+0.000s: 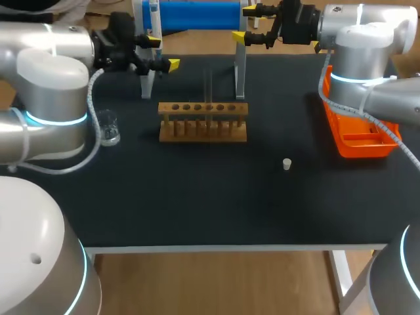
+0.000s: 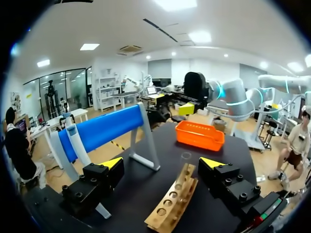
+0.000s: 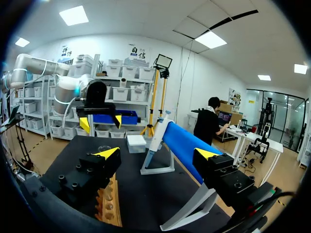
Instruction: Invert the test tube, pick up the pipette, mount the tip to pipette, aspirate from beaker and dispense into the tube, eject the tip, return the pipette, and cap with the stopper.
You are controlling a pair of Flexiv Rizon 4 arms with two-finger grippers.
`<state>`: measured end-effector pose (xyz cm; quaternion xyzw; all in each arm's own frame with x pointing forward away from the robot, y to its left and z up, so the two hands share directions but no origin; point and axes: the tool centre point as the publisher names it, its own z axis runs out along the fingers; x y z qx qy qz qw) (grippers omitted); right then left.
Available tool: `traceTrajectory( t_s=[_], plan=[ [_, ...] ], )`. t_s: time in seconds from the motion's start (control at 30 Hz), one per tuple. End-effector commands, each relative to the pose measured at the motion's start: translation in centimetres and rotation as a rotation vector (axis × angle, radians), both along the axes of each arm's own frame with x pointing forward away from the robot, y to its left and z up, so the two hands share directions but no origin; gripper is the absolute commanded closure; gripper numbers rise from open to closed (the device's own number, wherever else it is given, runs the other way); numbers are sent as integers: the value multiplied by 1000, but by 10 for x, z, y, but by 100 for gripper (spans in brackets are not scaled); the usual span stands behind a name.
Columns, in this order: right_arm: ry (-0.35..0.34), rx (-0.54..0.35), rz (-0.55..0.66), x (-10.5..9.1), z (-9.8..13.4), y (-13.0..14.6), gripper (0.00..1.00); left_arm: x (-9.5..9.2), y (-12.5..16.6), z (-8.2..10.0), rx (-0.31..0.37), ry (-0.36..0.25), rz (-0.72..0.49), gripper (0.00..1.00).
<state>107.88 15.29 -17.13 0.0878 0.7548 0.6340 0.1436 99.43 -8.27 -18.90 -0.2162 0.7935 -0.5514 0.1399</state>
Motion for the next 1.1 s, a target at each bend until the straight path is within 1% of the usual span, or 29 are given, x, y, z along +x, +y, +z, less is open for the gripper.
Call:
traceTrajectory(
  t_s=[0.03,0.1,0.17,0.23,0.4,0.67,0.87,0.97,1.0,1.1],
  plan=[
    [1,-1,3,0,0,-1,0,4,-4,-3,9,-3,-112,0],
    [1,-1,3,0,0,-1,0,6,-9,-6,28,-20,-160,0],
    [1,-1,3,0,0,-1,0,7,-13,-6,38,-36,-183,0],
    [1,-1,3,0,0,-1,0,10,-17,-8,57,-38,-211,0],
    [1,-1,3,0,0,-1,0,17,-28,-14,55,-52,-281,0],
    [1,-1,3,0,0,-1,0,23,-53,-27,56,-36,-414,0],
    [1,-1,3,0,0,-1,0,19,-64,-40,51,-28,-432,0],
    [1,-1,3,0,0,-1,0,16,-67,-47,52,-35,-436,0],
    [1,-1,3,0,0,-1,0,16,-67,-50,55,-23,-412,0],
    [1,-1,3,0,0,-1,0,14,-71,-55,54,-16,-413,0]
  ],
)
